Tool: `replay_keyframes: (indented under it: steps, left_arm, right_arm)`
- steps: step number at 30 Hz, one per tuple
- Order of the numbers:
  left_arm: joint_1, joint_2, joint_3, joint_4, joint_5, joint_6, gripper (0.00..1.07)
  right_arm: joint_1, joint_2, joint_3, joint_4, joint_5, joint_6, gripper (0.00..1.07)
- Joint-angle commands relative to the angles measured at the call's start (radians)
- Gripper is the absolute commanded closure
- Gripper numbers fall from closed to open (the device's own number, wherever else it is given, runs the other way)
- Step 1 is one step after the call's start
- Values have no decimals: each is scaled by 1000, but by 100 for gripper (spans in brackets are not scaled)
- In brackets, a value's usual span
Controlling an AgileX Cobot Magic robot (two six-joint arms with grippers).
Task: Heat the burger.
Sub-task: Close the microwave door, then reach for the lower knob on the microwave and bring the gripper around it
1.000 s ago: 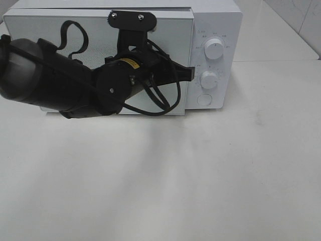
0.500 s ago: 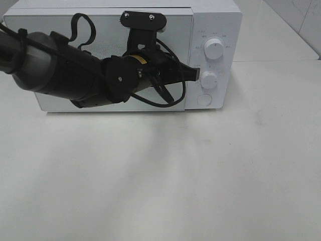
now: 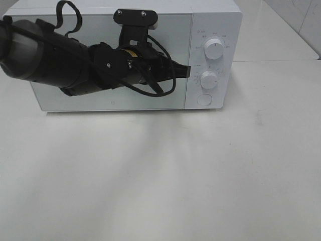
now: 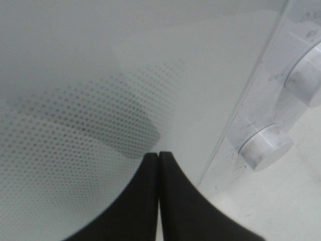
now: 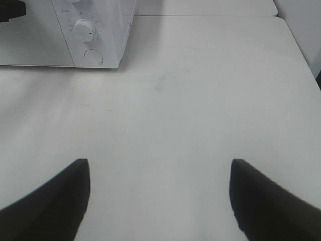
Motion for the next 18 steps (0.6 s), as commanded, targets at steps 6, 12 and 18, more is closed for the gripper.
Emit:
replay_keyframes:
  steps: [6,12,18]
  left_arm:
    - [-16,-77,-11,-25,371,-10,33]
    - [-15,-126,-11,-26,664,-20,6]
    - [-12,-163,-11,5,826,-20,6]
  right_arm:
    - [-4,-27,2,-4,-12,5,32]
    - [-4,-27,2,-4,-12,5,32]
    - [-4,-27,2,-4,-12,5,32]
